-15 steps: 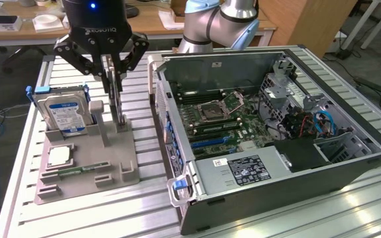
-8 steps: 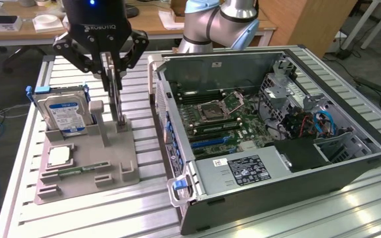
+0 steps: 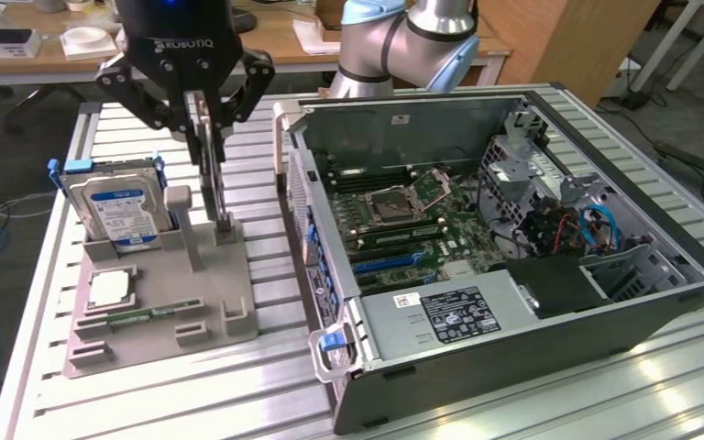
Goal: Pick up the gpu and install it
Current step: 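Pick up the gpu and move the gpu toward the slot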
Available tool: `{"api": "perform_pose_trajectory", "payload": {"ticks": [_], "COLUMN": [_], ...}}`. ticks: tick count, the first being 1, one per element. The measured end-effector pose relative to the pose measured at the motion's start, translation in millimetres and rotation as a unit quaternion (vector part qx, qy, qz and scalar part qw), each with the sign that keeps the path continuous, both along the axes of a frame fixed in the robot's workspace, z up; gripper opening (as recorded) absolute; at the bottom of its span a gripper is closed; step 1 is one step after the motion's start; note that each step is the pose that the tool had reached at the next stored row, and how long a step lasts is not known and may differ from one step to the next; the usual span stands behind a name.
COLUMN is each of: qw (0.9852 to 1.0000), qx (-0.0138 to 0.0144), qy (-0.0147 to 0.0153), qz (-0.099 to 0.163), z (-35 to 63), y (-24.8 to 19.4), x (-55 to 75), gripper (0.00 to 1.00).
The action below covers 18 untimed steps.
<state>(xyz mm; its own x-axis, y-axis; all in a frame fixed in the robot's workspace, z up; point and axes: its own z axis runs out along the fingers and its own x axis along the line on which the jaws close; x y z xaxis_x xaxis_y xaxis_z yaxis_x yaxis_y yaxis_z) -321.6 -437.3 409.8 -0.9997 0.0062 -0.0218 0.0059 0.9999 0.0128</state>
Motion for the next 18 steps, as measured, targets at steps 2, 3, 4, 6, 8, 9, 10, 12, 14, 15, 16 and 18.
{"api": "perform_pose_trajectory", "payload": {"ticks": [2, 3, 4, 6, 8, 9, 10, 12, 14, 15, 16, 18], "qw": [1.0000, 1.0000, 1.0000, 1.0000, 1.0000, 1.0000, 1.0000, 1.0000, 1.0000, 1.0000, 1.0000, 1.0000], "qx": [0.0000, 0.0000, 0.0000, 0.0000, 0.0000, 0.0000, 0.0000, 0.0000, 0.0000, 0.0000, 0.0001, 0.0004], "qy": [0.0000, 0.0000, 0.0000, 0.0000, 0.0000, 0.0000, 0.0000, 0.0000, 0.0000, 0.0000, 0.0000, 0.0000], "qz": [0.000, 0.000, 0.000, 0.000, 0.000, 0.000, 0.000, 0.000, 0.000, 0.000, 0.000, 0.000], "z": [1.3, 1.9, 2.5, 3.8, 5.1, 5.7, 6.4, 7.8, 9.2, 10.0, 10.8, 12.7], "y": [0.0, 0.0, 0.0, 0.0, 0.0, 0.0, 0.0, 0.0, 0.0, 0.0, 0.0, 0.0], "x": [0.0, 0.0, 0.0, 0.0, 0.0, 0.0, 0.0, 0.0, 0.0, 0.0, 0.0, 0.0], "gripper": [0.26, 0.26, 0.26, 0.26, 0.26, 0.26, 0.26, 0.26, 0.26, 0.26, 0.26, 0.26]}}
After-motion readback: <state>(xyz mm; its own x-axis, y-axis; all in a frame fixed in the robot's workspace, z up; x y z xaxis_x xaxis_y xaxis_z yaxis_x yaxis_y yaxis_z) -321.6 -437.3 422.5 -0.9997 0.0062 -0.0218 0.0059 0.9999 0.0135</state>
